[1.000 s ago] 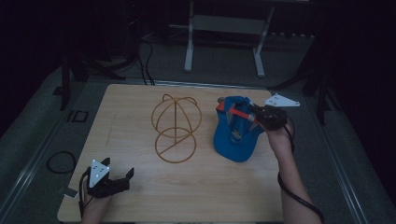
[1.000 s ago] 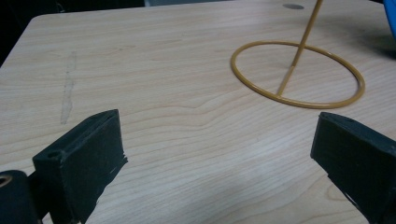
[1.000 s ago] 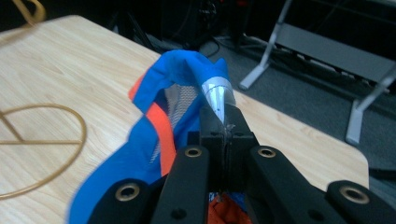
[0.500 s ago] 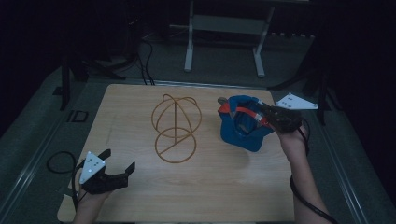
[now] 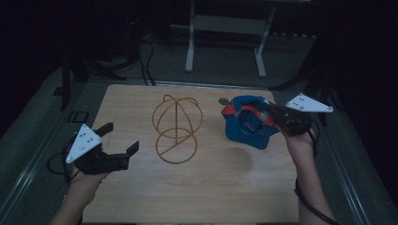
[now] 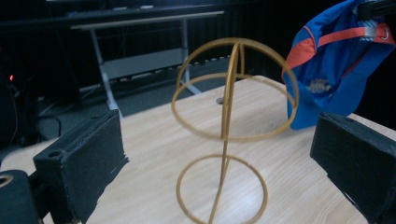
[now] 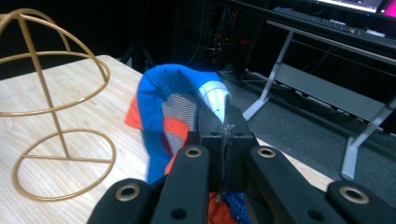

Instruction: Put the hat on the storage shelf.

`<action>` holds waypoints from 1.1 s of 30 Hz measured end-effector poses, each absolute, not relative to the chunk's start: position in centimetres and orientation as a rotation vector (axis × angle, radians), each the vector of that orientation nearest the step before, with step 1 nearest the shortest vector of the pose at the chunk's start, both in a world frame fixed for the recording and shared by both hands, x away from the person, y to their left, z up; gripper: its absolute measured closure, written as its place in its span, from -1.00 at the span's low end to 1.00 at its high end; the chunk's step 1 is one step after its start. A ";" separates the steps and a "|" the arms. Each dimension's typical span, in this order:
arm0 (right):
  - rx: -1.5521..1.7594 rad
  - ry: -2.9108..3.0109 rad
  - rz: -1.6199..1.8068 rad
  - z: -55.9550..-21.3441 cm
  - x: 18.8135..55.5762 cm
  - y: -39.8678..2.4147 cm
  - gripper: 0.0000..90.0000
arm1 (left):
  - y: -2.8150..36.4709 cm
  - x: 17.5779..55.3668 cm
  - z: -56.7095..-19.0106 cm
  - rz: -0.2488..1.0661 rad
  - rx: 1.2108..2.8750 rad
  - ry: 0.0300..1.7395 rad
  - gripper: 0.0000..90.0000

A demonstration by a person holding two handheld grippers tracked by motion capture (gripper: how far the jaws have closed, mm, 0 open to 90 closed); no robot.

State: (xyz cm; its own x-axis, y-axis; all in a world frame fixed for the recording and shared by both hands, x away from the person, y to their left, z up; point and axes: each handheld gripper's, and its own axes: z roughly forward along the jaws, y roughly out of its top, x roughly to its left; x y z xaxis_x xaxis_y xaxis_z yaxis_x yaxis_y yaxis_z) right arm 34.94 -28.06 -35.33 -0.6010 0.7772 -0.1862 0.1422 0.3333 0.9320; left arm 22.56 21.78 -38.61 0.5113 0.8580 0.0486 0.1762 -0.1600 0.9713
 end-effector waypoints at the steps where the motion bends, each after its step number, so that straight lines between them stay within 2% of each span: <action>1: 0.796 1.962 1.290 -35.1 34.6 -28.0 0.98 | 21.2 22.9 -37.7 0.761 1.651 0.865 -0.93; 12: 0.780 1.960 1.339 -34.3 33.3 -27.7 0.98 | 17.1 24.6 -34.7 0.763 1.692 0.734 -0.90; 25: 0.762 1.944 1.379 -33.5 31.9 -27.5 0.98 | 12.0 27.0 -35.1 0.747 1.758 0.658 -0.85; 33: 0.707 1.955 1.420 -33.0 30.7 -26.6 0.98 | 8.4 28.2 -33.8 0.691 1.786 0.565 -0.83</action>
State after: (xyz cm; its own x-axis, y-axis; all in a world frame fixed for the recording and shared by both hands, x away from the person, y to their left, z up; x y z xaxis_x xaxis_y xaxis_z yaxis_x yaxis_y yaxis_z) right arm 30.70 -26.56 -33.04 -0.6689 0.7245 -0.1663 0.0657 0.2805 0.9576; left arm 28.19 8.44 -33.85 0.7178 0.6727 0.1795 0.0429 -0.3000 0.9530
